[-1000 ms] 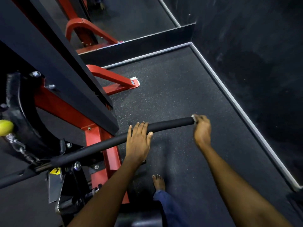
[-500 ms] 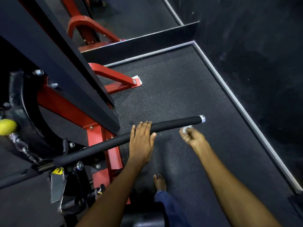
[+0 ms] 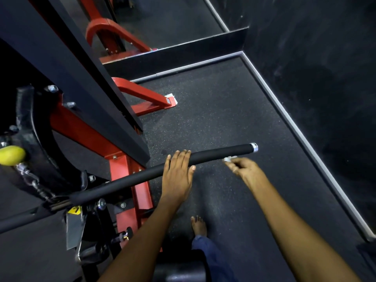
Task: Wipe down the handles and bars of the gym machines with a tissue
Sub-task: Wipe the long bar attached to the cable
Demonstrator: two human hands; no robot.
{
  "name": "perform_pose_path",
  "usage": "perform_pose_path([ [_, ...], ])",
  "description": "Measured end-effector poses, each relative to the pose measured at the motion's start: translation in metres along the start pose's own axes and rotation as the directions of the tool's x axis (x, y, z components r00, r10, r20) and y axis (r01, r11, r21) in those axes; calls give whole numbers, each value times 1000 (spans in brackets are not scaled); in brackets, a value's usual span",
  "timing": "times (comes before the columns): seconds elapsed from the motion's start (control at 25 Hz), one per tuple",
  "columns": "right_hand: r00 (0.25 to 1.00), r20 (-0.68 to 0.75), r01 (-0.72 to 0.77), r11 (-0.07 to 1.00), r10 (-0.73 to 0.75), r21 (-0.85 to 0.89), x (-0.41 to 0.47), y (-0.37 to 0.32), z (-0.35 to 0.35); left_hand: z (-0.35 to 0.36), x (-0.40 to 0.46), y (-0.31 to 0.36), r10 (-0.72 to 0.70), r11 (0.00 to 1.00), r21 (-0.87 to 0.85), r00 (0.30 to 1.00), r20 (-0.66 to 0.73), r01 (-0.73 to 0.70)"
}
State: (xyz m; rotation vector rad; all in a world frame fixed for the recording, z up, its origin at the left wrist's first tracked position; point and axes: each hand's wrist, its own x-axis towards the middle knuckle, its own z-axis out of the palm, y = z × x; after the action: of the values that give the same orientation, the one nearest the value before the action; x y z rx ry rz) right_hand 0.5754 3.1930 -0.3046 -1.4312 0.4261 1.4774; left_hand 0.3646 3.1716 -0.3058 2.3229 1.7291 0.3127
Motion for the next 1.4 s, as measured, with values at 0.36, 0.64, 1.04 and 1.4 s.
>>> perform_pose_path([
  [0.36,993,64,-108,986,100,131,-4,16,18,-2,-1,-3,10,1000,2,1000,-5,-10],
  [0.64,997,73,27,985,-39,168,-3,26,23,-12,-29,-41,-14,995,102,999,-53,19],
  [1.04,989,131,43,990,-61,137,-37,61,49,-22,-47,-65,-136,990,10,986,-100,138],
  [1.4,1000,-12,9,998,-9,57,-35,53,55,-26,-58,-81,-130,992,-16,984,-122,129],
])
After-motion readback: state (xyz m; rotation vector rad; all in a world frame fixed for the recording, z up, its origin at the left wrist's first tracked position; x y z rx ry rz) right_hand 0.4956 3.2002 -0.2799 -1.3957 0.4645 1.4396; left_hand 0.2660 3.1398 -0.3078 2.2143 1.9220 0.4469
